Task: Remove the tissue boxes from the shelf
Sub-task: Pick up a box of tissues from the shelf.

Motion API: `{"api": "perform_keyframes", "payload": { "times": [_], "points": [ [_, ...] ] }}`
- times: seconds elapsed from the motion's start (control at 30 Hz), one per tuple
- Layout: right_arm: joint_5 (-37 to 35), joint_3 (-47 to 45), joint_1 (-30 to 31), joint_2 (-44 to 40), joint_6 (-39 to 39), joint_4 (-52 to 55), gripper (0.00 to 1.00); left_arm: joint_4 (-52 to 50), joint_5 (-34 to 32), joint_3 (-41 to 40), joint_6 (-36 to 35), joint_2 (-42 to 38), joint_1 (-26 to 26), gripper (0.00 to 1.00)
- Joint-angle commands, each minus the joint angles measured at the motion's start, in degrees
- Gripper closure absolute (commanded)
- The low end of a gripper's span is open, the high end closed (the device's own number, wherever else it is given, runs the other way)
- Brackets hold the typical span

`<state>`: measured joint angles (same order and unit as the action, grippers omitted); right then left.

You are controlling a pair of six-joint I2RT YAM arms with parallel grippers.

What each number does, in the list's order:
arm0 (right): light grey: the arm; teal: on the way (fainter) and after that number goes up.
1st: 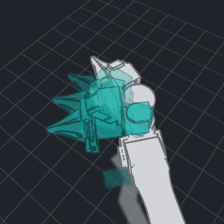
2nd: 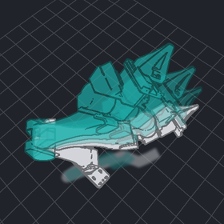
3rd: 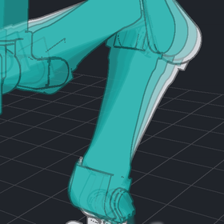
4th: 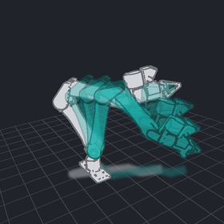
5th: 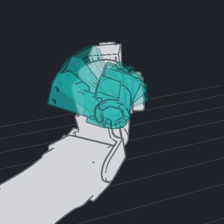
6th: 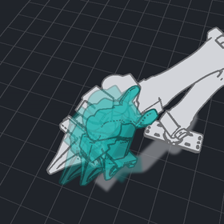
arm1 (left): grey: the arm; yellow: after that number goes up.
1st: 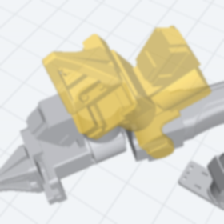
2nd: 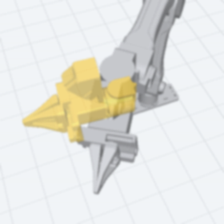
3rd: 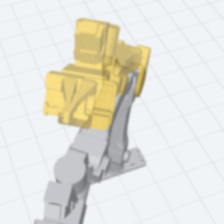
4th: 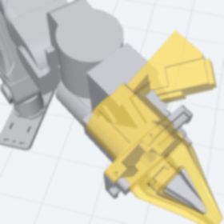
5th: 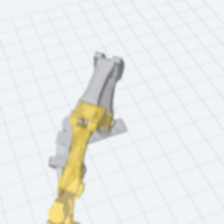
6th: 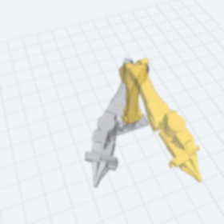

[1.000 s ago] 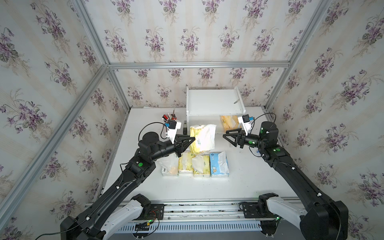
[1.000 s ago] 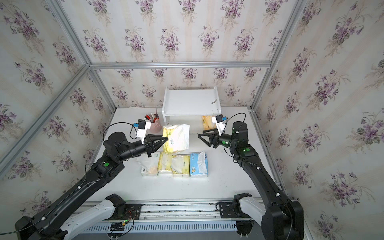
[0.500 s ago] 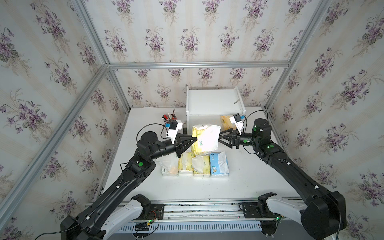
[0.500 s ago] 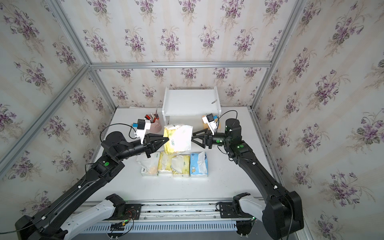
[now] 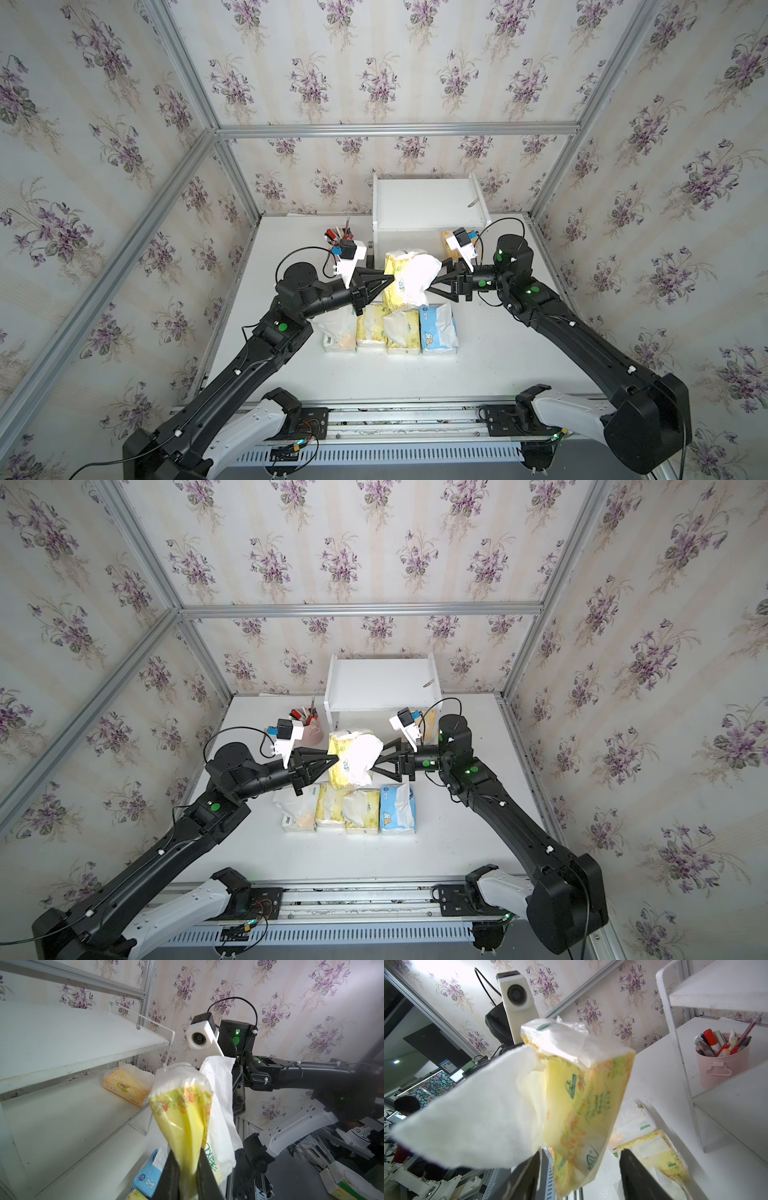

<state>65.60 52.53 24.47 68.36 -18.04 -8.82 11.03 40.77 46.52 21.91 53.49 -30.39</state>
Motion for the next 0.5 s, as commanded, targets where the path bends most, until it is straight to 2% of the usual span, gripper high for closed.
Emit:
{"api": "perform_keyframes", "payload": {
  "times": [0.0,0.17,0.47],
  "points": [
    [-0.62,0.95,0.75,0.87,-1.53,-3.65,0.36,2.86,1.80,-0.29,0.10,0.42,0.03,1.00],
    [-1.09,1.71,0.87,1.58,-2.18,-4.11,0.40,4.37,2.37,-1.09,0.75,0.40,-0.07,1.00],
    [-1.08,1.50,1.55,2.66,-3.32,-4.02,0.63,6.11,2.46,-1.35,1.36,1.74,-0.06,1.00]
  ]
}}
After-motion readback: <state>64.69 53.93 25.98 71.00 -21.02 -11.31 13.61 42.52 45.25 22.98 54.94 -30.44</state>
